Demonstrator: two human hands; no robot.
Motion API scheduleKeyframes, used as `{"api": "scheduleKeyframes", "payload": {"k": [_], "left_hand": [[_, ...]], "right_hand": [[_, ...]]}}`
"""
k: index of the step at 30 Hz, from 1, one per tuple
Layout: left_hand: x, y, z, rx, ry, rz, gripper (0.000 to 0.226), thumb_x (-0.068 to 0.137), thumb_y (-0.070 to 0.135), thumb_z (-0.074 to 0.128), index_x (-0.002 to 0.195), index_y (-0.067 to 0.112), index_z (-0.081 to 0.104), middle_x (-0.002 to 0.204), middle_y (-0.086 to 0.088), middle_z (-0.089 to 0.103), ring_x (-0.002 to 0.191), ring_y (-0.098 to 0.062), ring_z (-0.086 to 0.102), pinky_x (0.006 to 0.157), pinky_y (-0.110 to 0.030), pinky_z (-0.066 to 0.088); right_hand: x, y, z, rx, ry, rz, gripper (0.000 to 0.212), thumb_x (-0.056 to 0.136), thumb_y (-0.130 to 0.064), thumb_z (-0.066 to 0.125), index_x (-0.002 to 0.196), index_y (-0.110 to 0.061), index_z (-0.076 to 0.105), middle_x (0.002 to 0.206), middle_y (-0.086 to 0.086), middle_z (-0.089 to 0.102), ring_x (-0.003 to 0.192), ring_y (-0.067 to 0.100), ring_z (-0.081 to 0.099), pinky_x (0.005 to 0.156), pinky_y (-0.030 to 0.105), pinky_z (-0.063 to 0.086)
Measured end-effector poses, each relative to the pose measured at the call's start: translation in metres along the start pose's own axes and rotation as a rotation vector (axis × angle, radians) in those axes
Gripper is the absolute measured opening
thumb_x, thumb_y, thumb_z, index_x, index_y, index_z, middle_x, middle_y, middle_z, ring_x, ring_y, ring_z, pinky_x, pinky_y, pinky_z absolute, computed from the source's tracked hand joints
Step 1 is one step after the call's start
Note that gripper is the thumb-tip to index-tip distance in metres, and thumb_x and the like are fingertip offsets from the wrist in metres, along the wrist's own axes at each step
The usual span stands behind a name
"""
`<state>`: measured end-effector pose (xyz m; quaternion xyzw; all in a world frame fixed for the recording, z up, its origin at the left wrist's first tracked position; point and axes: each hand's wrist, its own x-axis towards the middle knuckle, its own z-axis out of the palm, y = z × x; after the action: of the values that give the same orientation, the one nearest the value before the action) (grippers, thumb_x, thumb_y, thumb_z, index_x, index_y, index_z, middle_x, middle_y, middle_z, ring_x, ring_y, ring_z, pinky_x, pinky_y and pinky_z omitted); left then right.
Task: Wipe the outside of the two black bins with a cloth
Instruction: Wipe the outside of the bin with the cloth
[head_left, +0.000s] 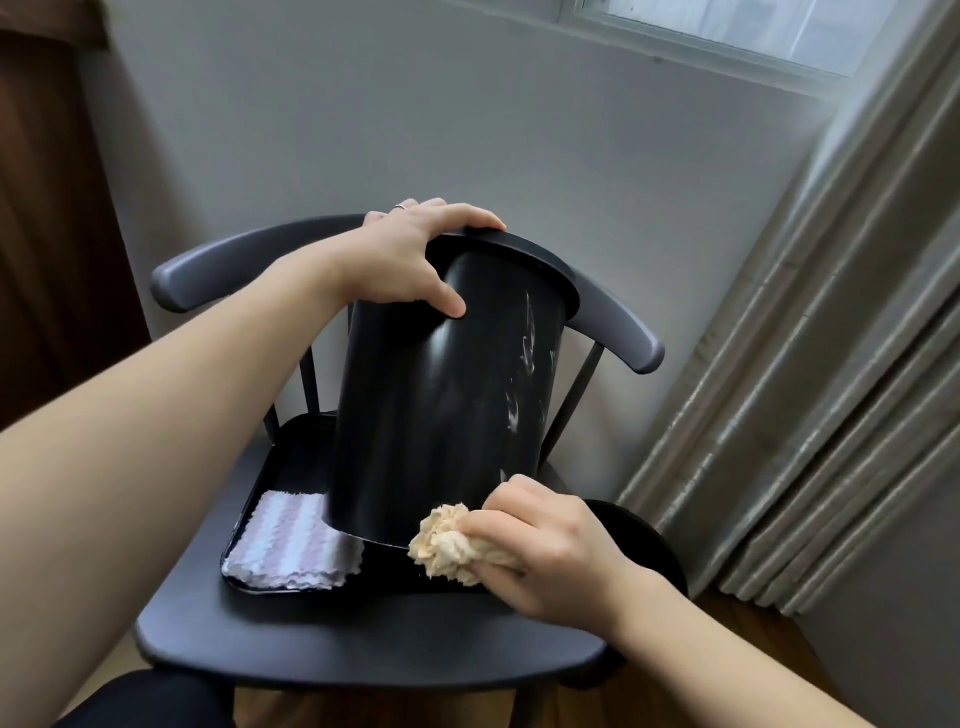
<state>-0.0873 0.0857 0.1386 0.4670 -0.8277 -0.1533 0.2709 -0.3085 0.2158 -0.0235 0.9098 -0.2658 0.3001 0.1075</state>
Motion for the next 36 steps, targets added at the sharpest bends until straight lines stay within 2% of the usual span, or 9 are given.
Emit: {"api": "scheduleKeyframes", "payload": {"k": [2,7,13,16,19,21,24,27,36], "left_hand": [[-0.001,0.001,0.0,0.003,0.002,0.0,0.081,0.078,0.023,0.084,0.133,0.067,0.044,0.134,0.019,0.045,0.136,-0.021,0.028,0.104,-0.031,0.02],[-0.003,0.001,-0.002,-0.002,0.009,0.012,0.081,0.078,0.021,0.084,0.135,0.063,0.045,0.128,0.02,0.043,0.126,-0.01,0.026,0.104,-0.029,0.018],[-0.001,0.004,-0.002,-0.007,-0.034,-0.021,0.081,0.077,0.022,0.085,0.129,0.069,0.043,0.139,0.015,0.043,0.139,-0.025,0.032,0.119,-0.044,0.028],[0.003,0.008,-0.005,0.036,-0.037,-0.055,0.081,0.076,0.018,0.083,0.136,0.054,0.043,0.131,0.011,0.046,0.133,-0.025,0.036,0.114,-0.043,0.033],[0.009,0.02,0.002,0.233,0.023,-0.002,0.077,0.073,0.015,0.077,0.138,0.033,0.04,0.127,0.008,0.047,0.132,-0.024,0.035,0.108,-0.045,0.031],[0.011,0.025,0.01,0.317,0.04,-0.001,0.086,0.072,0.03,0.081,0.145,0.034,0.036,0.136,0.005,0.046,0.14,-0.026,0.03,0.111,-0.05,0.027],[0.012,0.024,0.015,0.39,0.059,-0.024,0.103,0.065,0.053,0.088,0.15,0.042,0.032,0.125,0.005,0.043,0.14,-0.027,0.029,0.111,-0.051,0.024],[0.013,0.02,0.01,0.317,0.066,-0.038,0.101,0.063,0.05,0.091,0.148,0.048,0.037,0.117,0.007,0.041,0.137,-0.026,0.031,0.11,-0.047,0.024],[0.004,0.014,0.004,0.159,0.034,0.055,0.096,0.068,0.034,0.092,0.145,0.055,0.04,0.124,0.008,0.049,0.133,-0.017,0.031,0.107,-0.033,0.021]], "right_hand": [[0.003,0.006,-0.004,-0.043,0.016,0.007,0.017,0.083,-0.014,0.076,0.096,-0.005,0.073,0.083,0.007,0.063,0.071,0.027,0.056,0.055,0.037,0.05],[0.013,0.013,-0.009,-0.073,0.224,0.199,0.019,0.087,-0.017,0.073,0.099,-0.001,0.072,0.084,0.009,0.063,0.073,0.03,0.059,0.062,0.039,0.054],[-0.014,0.001,-0.002,0.066,0.007,0.101,0.022,0.081,-0.016,0.079,0.1,-0.006,0.073,0.088,0.006,0.064,0.077,0.025,0.06,0.06,0.037,0.052],[-0.013,0.003,-0.005,0.058,0.02,0.113,0.021,0.084,-0.017,0.078,0.101,-0.006,0.073,0.09,0.006,0.065,0.077,0.025,0.059,0.06,0.037,0.053],[-0.011,0.004,-0.005,0.054,0.022,0.117,0.021,0.086,-0.019,0.076,0.103,-0.007,0.073,0.091,0.005,0.064,0.078,0.025,0.059,0.06,0.038,0.053],[-0.01,0.004,-0.005,0.051,0.019,0.123,0.022,0.086,-0.02,0.076,0.104,-0.007,0.073,0.091,0.005,0.065,0.078,0.025,0.059,0.06,0.038,0.053],[-0.009,0.003,-0.005,0.051,0.025,0.127,0.022,0.087,-0.021,0.076,0.104,-0.007,0.072,0.09,0.005,0.065,0.077,0.025,0.058,0.059,0.038,0.053],[-0.009,0.001,-0.006,0.054,0.031,0.125,0.023,0.089,-0.024,0.074,0.104,-0.008,0.073,0.09,0.004,0.065,0.077,0.025,0.058,0.059,0.037,0.053],[0.0,0.012,-0.012,0.031,0.012,0.074,0.021,0.087,-0.021,0.075,0.103,-0.007,0.073,0.089,0.005,0.064,0.076,0.026,0.058,0.061,0.038,0.053]]}}
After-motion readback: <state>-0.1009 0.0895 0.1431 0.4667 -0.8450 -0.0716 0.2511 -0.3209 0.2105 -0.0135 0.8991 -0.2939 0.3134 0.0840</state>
